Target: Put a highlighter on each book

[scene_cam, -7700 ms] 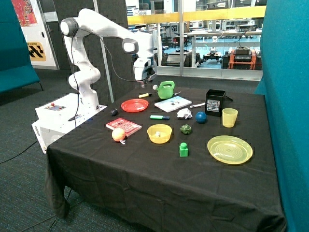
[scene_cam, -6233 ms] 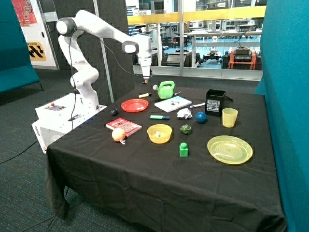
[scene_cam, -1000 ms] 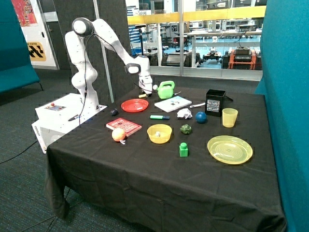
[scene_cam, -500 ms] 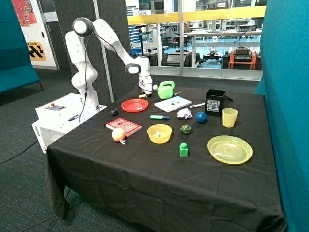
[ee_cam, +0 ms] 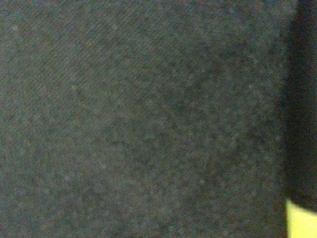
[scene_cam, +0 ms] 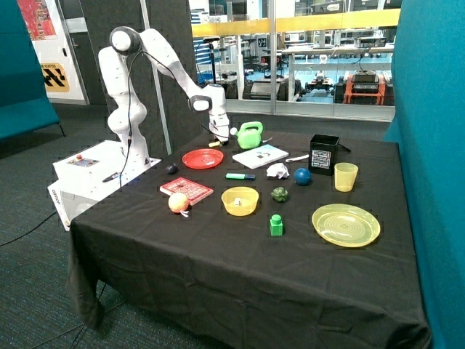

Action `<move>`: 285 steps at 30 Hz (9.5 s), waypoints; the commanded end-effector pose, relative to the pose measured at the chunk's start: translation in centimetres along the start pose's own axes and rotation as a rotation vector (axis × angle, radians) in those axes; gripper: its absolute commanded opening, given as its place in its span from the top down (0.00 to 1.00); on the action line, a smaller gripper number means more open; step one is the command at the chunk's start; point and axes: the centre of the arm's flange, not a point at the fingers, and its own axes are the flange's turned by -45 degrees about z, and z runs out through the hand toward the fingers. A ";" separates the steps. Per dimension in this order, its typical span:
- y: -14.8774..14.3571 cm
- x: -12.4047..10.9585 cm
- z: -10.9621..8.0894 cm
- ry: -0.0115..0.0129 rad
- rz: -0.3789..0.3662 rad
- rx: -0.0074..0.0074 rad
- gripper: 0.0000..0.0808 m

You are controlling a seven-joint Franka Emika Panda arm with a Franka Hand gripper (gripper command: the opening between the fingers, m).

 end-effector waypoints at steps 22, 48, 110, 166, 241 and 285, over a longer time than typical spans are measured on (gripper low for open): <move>-0.1 -0.4 -0.6 -0.0012 -0.019 0.0004 1.00; 0.4 1.3 -12.0 -0.0012 -0.127 0.0005 1.00; 22.4 6.4 -10.4 -0.0013 0.343 0.0002 1.00; 23.9 9.0 -2.1 -0.0013 0.404 0.0002 0.52; 24.5 0.3 -10.7 -0.0013 0.379 0.0002 0.00; 35.2 -10.0 -10.5 -0.0013 0.546 0.0001 0.33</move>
